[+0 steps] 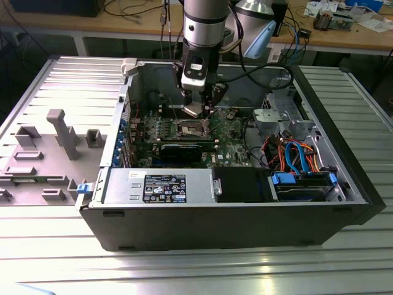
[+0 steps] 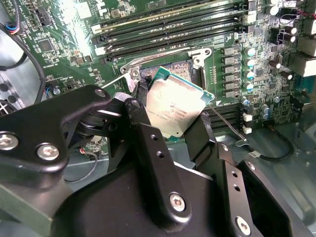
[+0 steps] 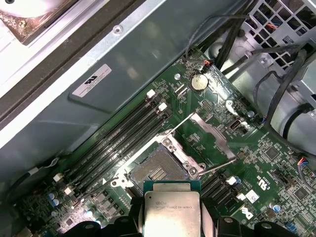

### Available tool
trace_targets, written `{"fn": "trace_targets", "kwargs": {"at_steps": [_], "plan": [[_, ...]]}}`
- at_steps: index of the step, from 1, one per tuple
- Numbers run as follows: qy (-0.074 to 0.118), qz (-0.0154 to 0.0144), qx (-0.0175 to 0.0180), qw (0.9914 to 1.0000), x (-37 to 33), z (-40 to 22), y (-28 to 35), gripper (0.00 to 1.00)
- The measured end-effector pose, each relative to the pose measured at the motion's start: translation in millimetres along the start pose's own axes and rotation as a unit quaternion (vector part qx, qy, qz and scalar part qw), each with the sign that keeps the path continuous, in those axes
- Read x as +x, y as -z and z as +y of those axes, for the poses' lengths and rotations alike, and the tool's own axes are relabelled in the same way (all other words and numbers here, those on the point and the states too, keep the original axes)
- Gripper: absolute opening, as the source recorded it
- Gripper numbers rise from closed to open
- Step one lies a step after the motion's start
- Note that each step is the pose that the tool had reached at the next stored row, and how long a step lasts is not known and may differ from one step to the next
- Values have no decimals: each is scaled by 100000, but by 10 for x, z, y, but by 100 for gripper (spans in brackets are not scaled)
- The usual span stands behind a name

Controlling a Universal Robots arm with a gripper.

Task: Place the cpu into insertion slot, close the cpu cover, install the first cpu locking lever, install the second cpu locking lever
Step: 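Place the cpu into insertion slot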

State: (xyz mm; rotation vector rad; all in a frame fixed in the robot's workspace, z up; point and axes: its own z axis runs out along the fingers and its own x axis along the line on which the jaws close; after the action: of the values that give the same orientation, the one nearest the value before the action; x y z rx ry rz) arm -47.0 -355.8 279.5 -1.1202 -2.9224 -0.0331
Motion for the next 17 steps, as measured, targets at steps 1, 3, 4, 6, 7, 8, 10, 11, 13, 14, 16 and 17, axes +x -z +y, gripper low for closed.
{"fn": "trace_targets", "kwargs": {"at_steps": [1, 3, 4, 6, 7, 8, 10, 11, 13, 14, 16, 17], "plan": [[-162, -2, -7, 100000, 0, 0, 0, 55], [-493, -8, -11, 99999, 0, 0, 0, 55], [-608, -10, -12, 99998, 0, 0, 0, 55], [-918, -14, -17, 99996, 0, 0, 0, 55], [-1041, -14, -21, 99995, 0, 0, 0, 55], [-1264, -21, -22, 99992, 0, 0, 0, 55], [-1711, -26, -34, 99985, 0, 0, -1, 55], [-1905, -30, -37, 99982, 0, 0, 0, 55], [-2164, -33, -41, 99977, 0, 0, -1, 55], [-2358, -37, -45, 99972, 0, 0, -1, 55], [-2670, -42, -50, 99964, 0, 0, -1, 55], [-2790, -44, -54, 99961, 0, 0, -1, 55]]}}
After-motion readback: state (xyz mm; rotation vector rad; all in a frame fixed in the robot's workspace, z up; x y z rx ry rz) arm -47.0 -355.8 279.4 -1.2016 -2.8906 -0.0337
